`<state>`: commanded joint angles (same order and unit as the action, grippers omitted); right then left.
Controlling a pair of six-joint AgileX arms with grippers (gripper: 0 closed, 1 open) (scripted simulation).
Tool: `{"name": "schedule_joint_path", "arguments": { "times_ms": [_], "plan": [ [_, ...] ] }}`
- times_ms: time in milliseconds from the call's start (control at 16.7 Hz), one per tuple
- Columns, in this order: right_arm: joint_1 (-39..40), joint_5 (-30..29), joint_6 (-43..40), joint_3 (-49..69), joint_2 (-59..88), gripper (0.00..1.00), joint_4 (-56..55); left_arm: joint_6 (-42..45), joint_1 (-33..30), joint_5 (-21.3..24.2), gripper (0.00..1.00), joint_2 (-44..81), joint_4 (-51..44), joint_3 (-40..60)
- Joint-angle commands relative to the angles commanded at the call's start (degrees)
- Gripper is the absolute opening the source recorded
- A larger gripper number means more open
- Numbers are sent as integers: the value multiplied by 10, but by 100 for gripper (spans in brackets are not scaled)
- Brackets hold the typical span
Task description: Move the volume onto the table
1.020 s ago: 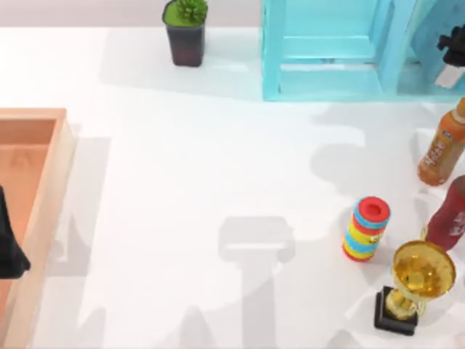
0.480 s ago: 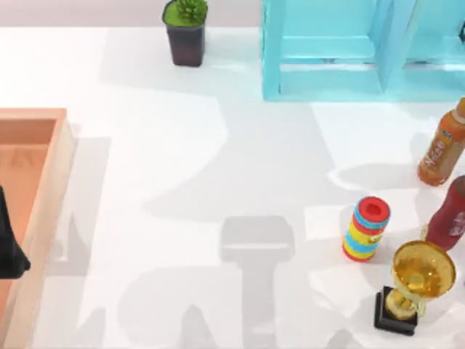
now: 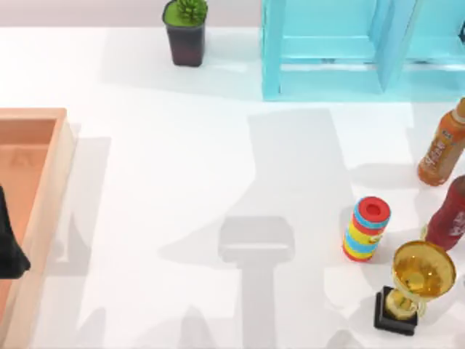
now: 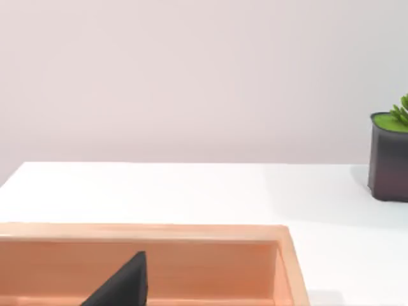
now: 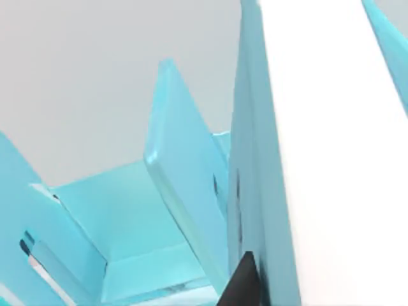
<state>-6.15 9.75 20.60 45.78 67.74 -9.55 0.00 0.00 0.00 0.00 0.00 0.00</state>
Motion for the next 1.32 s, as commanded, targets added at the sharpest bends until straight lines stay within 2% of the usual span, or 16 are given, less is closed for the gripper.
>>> {"name": "schedule_joint_path", "arguments": {
  "times_ms": [300,600,900,1320],
  "plan": [
    [20,-6,-12,4,9,0,-2,0,0,0,100,0,0,0],
    [137,-62,-118,33,65,0,-7,0,0,0,100,0,0,0],
    [298,-181,-296,77,171,0,-17,0,0,0,100,0,0,0],
    [511,-398,-572,164,351,0,-61,0,0,0,100,0,0,0]
  ]
}}
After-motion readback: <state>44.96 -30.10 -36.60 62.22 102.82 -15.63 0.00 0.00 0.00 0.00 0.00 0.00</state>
